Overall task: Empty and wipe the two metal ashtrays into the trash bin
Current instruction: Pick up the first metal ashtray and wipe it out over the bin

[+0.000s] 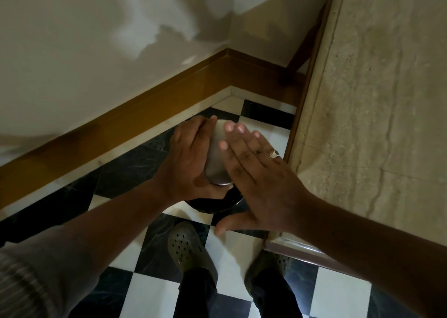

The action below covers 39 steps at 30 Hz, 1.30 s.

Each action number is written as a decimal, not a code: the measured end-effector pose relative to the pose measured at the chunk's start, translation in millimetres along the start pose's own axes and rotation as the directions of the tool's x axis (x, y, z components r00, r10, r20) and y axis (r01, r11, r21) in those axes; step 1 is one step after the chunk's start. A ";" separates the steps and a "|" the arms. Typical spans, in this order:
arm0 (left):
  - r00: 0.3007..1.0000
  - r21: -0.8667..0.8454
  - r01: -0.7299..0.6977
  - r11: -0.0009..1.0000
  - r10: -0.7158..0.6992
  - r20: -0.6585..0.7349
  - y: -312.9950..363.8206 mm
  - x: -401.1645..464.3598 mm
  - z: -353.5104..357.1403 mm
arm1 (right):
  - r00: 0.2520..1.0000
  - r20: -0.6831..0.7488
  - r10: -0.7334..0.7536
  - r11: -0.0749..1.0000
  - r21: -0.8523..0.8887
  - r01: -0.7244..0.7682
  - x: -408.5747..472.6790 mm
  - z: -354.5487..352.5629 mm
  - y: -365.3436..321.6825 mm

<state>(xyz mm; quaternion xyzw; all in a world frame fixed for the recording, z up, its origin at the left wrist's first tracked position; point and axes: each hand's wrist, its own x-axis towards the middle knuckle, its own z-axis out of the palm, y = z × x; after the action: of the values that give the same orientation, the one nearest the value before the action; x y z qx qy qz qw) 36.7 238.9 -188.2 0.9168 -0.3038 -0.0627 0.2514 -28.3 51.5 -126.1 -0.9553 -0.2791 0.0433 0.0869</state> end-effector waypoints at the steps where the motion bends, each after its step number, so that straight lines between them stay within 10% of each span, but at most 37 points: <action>1: 1.000 -0.005 0.009 1.000 -0.009 0.013 0.8 1.5 -1.7 | 0.999 0.049 -0.004 1.000 -0.012 0.005 -1.1 2.5 0.0; 4: 0.997 0.034 -0.002 0.999 -0.001 0.071 -1.4 -0.3 -4.8 | 0.989 0.146 0.016 1.000 -0.013 -0.014 -4.0 10.4 -0.9; 7: 0.998 0.022 -0.039 0.999 0.038 0.047 -5.5 -0.9 -2.3 | 0.996 -0.067 0.051 0.998 0.035 -0.049 -4.4 5.5 -3.0; 12: 0.996 0.043 -0.047 0.998 0.043 0.084 -5.9 -7.4 0.1 | 0.949 0.314 0.038 0.998 0.039 -0.053 -3.2 18.7 4.4; 21: 0.993 -0.201 0.120 0.972 -0.116 0.030 10.6 -1.7 -11.4 | 0.981 0.171 0.094 0.992 0.062 -0.106 -1.0 14.7 16.8; 26: 0.806 -0.611 0.582 0.536 -0.479 0.347 14.6 13.1 -39.5 | 0.955 0.069 0.290 0.873 0.389 -0.293 9.7 -7.7 28.4; 30: 0.688 -0.731 0.648 0.216 -0.576 0.440 11.7 18.8 -54.8 | 0.794 0.080 0.603 0.626 0.569 -0.533 21.2 -17.4 33.0; 39: 0.580 -0.663 0.730 0.166 -0.662 0.474 73.8 40.3 -82.9 | 0.602 0.230 0.765 0.425 0.521 -0.740 6.5 -41.0 45.7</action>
<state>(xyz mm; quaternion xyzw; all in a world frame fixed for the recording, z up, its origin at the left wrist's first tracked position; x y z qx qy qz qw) 52.6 199.4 -78.0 0.7206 0.2062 -0.3356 0.5706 6.6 11.2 -94.8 -0.9057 0.2050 0.1382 0.3442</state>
